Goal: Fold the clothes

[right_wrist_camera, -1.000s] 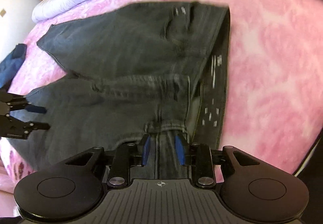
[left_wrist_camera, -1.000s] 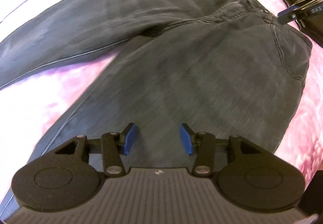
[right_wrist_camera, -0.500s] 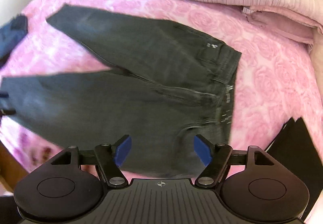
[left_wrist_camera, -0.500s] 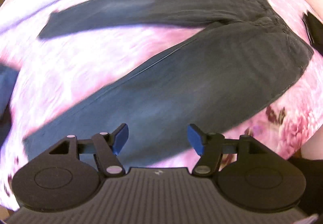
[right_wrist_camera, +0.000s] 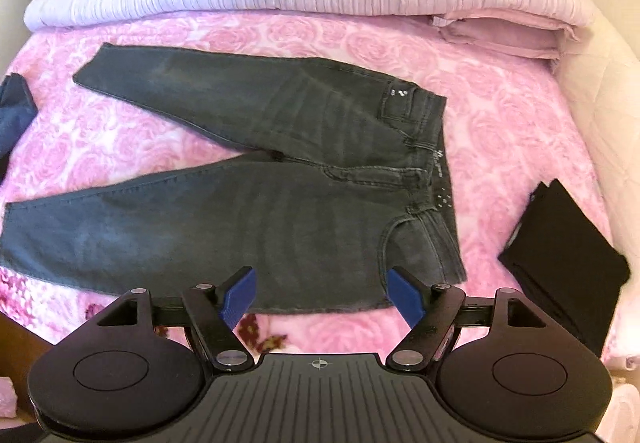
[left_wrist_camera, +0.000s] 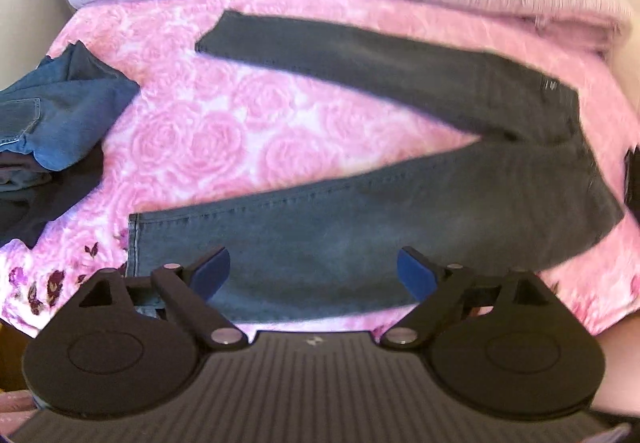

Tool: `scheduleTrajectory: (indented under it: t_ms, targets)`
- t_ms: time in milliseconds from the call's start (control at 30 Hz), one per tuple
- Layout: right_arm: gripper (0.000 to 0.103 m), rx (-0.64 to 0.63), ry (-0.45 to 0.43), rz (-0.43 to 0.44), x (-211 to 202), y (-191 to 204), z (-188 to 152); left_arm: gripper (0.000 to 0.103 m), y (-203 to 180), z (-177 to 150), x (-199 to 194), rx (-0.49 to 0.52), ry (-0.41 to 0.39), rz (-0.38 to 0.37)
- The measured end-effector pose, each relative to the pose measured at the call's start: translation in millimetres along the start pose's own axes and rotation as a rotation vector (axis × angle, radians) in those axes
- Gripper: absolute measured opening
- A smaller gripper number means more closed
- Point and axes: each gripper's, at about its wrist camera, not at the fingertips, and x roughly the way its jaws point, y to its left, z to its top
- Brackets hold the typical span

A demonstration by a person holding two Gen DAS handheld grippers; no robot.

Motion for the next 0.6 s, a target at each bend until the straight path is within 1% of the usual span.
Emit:
scheduleTrajectory:
  t_ms: [67,267,433,600]
  targets:
    - [0.076,0.002,-0.002,0.011,-2.1,-2.8,-5.3,0.095,-9.5,-0.1,-7.3,-0.007,-0.02,-0.009]
    - [0.077,-0.049,-0.028,0.025,-12.0,-13.7,-27.9,0.096,-49.0,-18.7,-24.9,-0.036,-0.036,0.003]
    - [0.08,-0.059,-0.056,0.066,-23.4,-27.6,-45.5,0.096,-83.5,-44.4,-41.9,-0.006,-0.031,0.002]
    - [0.08,-0.067,-0.089,0.089,-36.7,-38.2,-59.5,0.097,-100.5,-64.5,-55.5,-0.006,-0.039,0.019]
